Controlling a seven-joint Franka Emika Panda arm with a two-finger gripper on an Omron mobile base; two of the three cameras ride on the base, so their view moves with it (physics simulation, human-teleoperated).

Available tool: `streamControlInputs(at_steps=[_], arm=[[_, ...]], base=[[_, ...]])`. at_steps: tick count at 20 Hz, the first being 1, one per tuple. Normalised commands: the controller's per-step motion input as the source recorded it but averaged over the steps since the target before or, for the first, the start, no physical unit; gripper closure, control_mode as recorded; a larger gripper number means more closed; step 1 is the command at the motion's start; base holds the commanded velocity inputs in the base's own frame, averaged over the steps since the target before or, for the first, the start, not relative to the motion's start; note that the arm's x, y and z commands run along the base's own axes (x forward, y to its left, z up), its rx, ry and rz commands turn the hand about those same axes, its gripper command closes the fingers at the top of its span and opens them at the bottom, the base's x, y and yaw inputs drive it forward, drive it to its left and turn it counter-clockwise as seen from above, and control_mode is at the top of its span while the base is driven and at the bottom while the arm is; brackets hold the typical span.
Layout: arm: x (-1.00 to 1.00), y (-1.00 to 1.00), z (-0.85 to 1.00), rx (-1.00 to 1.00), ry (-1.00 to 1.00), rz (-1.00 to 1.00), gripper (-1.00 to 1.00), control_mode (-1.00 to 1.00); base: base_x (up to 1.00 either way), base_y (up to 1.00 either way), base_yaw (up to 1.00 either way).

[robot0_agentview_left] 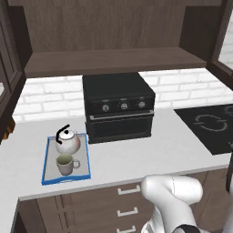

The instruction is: Pick the kettle from the counter and place it on the tray. Then pick the mug from the cabinet and place it on the tray. Then close the cabinet doors.

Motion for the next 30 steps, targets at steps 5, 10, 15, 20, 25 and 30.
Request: streamControlInputs(at_steps=[5,10,15,20,25,30], arm=[[0.68,0.58,0.0,0.0,0.12,0.02,-1.0,-1.0],[0.69,0.58,0.0,-0.01,0.22,0.04,-1.0,-1.0],[0.72,0.58,-0.04,-0.12,0.16,0.08,-1.0,-1.0],[0.77,0.46,-0.1,-0.21,0.23,0.15,-1.0,-1.0],[0.72,0.37,-0.19,-0.23,0.25,0.22,-1.0,-1.0],[0.71,0.35,-0.39,-0.21,0.22,0.25,-1.0,-1.0]], base=[[0.0,0.0,0.0],[0.0,0.0,0.0],[0.0,0.0,0.0],[0.0,0.0,0.0],[0.0,0.0,0.0],[0.0,0.0,0.0]])
